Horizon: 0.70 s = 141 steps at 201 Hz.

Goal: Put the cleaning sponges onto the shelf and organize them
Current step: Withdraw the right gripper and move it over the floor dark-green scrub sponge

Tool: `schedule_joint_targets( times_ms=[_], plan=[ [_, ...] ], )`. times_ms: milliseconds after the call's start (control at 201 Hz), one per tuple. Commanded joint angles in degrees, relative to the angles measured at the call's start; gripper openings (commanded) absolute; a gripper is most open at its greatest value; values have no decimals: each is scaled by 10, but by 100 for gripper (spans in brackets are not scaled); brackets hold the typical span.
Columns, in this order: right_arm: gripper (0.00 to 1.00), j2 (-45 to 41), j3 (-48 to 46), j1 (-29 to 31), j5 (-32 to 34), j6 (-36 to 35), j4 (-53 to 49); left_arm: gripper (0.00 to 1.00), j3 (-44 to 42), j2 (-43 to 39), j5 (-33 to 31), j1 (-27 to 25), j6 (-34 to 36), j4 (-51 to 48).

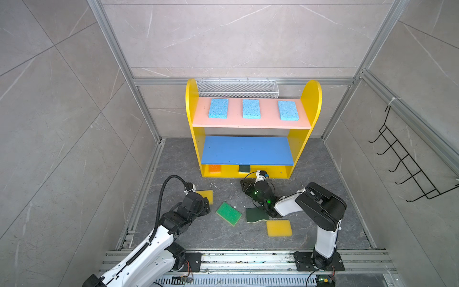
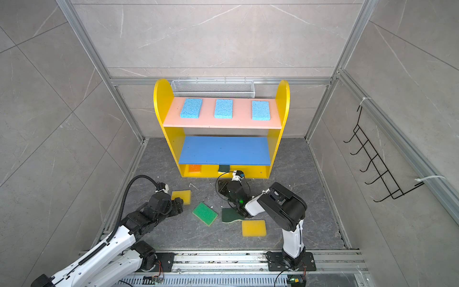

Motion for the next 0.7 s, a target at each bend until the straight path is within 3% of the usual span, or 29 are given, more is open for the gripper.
schedule_joint_targets(
  times_ms=[0,254,538,697],
  plan=[
    [26,-66,-9,21,17,-51,-109,78,22,2,0,-2,4,-35],
    [33,-209,-31,60,49,-125,-280,79,49,22,15,-6,17,-84],
    [36,-279,27,91,2,-130,-520,81,81,21,3,-7,8,-134],
    [33,-323,41,148,46,-117,-640,82,63,-19,21,-7,-2,-139]
  ],
)
